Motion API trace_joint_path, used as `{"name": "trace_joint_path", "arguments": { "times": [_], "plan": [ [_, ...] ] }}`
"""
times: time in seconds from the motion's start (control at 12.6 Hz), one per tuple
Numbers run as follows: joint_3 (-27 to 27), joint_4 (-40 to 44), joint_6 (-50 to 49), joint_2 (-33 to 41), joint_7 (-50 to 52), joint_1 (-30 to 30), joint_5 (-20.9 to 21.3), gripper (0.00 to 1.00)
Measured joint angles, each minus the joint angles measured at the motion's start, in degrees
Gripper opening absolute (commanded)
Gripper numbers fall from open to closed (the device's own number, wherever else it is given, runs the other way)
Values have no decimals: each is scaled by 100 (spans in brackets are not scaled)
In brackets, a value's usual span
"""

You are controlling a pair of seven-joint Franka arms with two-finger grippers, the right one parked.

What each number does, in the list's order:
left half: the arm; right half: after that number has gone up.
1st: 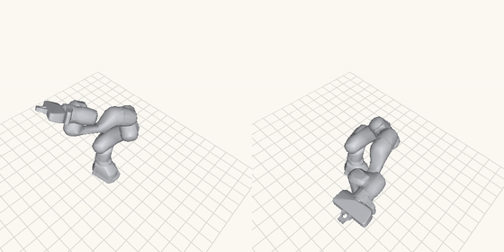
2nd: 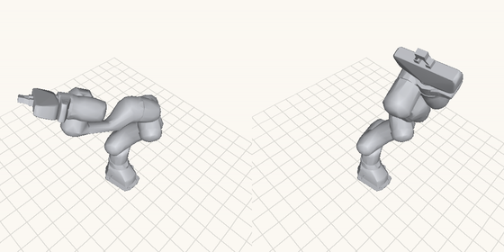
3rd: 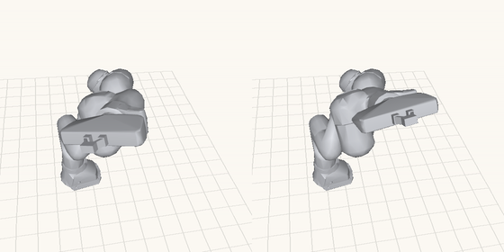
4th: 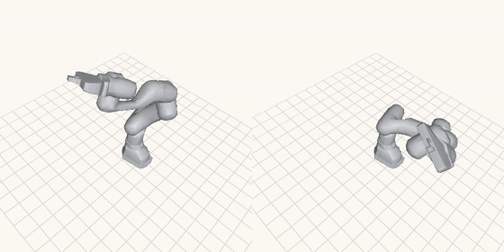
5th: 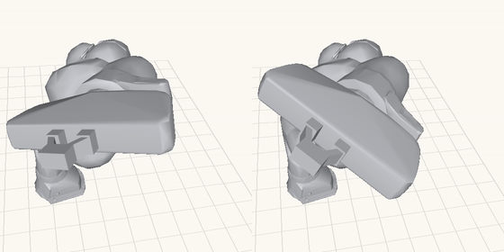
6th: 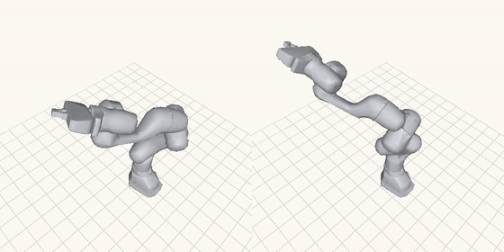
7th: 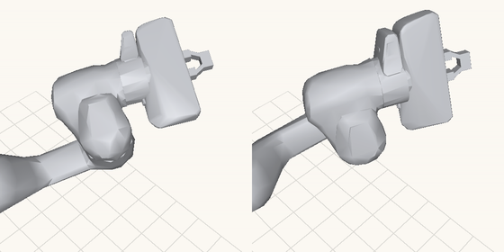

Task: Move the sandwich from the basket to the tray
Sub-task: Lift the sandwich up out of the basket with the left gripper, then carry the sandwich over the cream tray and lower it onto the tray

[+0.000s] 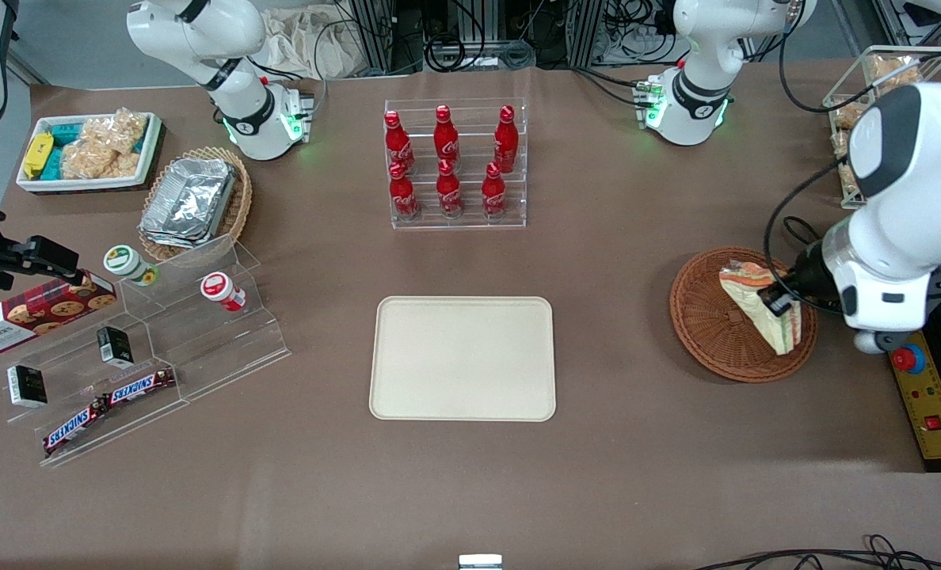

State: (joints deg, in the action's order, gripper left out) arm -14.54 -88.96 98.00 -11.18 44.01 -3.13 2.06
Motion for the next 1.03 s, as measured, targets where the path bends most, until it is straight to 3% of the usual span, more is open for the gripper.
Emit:
{"name": "trace_joint_path", "arguments": {
  "times": [0.24, 0.56, 1.03],
  "plan": [
    [-626, 233, -40, -485, -332, 413, 151, 0],
    [-681, 1038, 253, -1866, -324, 1325, 291, 0],
    [-677, 1456, 1819, -3326, -262, 1877, 341, 0]
  ]
}}
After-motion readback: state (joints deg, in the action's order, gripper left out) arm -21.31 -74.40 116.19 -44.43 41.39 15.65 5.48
